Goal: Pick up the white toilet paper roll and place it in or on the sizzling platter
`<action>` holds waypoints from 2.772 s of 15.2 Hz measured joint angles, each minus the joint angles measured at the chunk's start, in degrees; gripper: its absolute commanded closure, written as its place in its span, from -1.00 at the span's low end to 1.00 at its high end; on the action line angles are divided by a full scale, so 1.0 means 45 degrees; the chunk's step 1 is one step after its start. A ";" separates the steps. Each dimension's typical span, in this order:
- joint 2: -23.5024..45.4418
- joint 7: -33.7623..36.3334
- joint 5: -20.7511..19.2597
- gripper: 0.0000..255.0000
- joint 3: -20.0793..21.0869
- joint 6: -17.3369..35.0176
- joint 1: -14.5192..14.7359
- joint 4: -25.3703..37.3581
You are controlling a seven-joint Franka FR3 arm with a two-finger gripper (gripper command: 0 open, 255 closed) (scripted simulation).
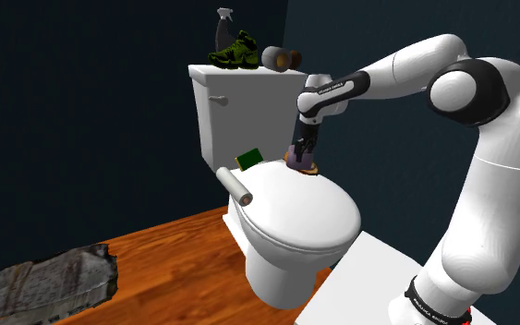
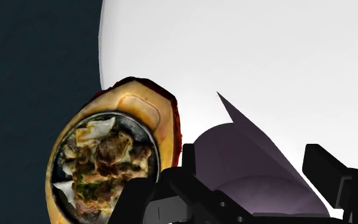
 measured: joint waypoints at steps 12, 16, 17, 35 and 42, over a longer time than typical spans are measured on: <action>-0.0674 0.0128 -0.0211 1.00 -0.0037 -0.1860 0.0039 0.1209; 0.0101 -0.0444 0.0020 1.00 -0.0231 -0.2395 -0.0322 0.2483; 0.0509 -0.0659 0.0138 1.00 -0.0292 -0.2640 -0.0477 0.3114; 0.4269 -0.2518 0.1215 1.00 -0.0547 -0.3143 -0.2178 0.7228; 0.4424 -0.2547 0.1277 1.00 -0.0502 -0.2182 -0.2121 0.6412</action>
